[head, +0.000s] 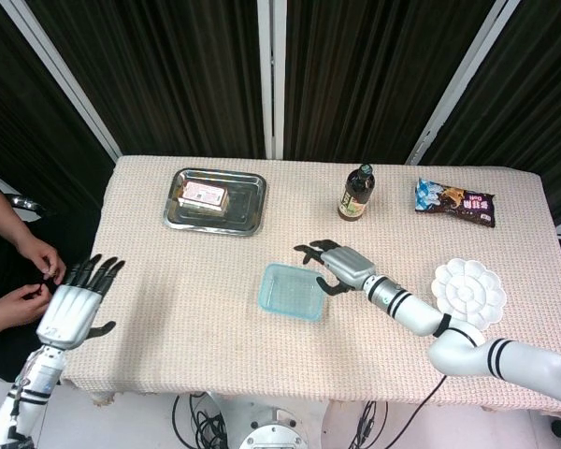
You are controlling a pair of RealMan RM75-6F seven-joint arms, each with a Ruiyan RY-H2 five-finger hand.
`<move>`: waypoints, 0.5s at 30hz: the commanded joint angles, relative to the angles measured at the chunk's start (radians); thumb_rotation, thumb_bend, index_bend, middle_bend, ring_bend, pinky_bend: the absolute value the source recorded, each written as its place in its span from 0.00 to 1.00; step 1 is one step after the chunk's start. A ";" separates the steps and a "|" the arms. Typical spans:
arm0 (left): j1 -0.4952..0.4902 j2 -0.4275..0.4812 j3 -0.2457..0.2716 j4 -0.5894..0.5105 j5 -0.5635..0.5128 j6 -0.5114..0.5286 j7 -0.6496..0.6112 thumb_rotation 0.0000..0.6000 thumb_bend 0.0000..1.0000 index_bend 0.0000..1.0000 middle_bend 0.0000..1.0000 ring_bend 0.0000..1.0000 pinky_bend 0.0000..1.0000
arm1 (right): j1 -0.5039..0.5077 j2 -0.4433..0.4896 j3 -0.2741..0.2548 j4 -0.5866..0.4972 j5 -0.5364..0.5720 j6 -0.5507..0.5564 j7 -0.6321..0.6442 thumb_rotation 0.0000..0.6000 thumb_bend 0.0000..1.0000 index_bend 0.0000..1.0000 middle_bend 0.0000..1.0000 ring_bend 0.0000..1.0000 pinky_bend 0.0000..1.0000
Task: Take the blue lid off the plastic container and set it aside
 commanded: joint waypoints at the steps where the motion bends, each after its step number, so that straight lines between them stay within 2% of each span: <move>1: -0.135 -0.015 -0.033 -0.034 0.038 -0.152 -0.010 1.00 0.00 0.05 0.06 0.00 0.06 | -0.070 0.033 0.007 -0.047 0.019 0.150 -0.126 1.00 0.23 0.00 0.08 0.00 0.00; 4: -0.232 -0.049 -0.065 -0.036 0.022 -0.266 -0.014 1.00 0.00 0.04 0.05 0.00 0.06 | -0.129 0.072 0.005 -0.118 0.014 0.270 -0.204 1.00 0.23 0.00 0.07 0.00 0.00; 9: -0.375 -0.124 -0.107 -0.024 -0.067 -0.463 0.010 1.00 0.00 0.01 0.02 0.00 0.05 | -0.231 0.132 -0.019 -0.204 -0.050 0.463 -0.292 1.00 0.23 0.00 0.07 0.00 0.00; 15: -0.485 -0.208 -0.147 -0.013 -0.208 -0.587 0.096 1.00 0.00 0.00 0.00 0.00 0.02 | -0.304 0.163 -0.057 -0.234 -0.108 0.565 -0.315 1.00 0.23 0.00 0.08 0.00 0.00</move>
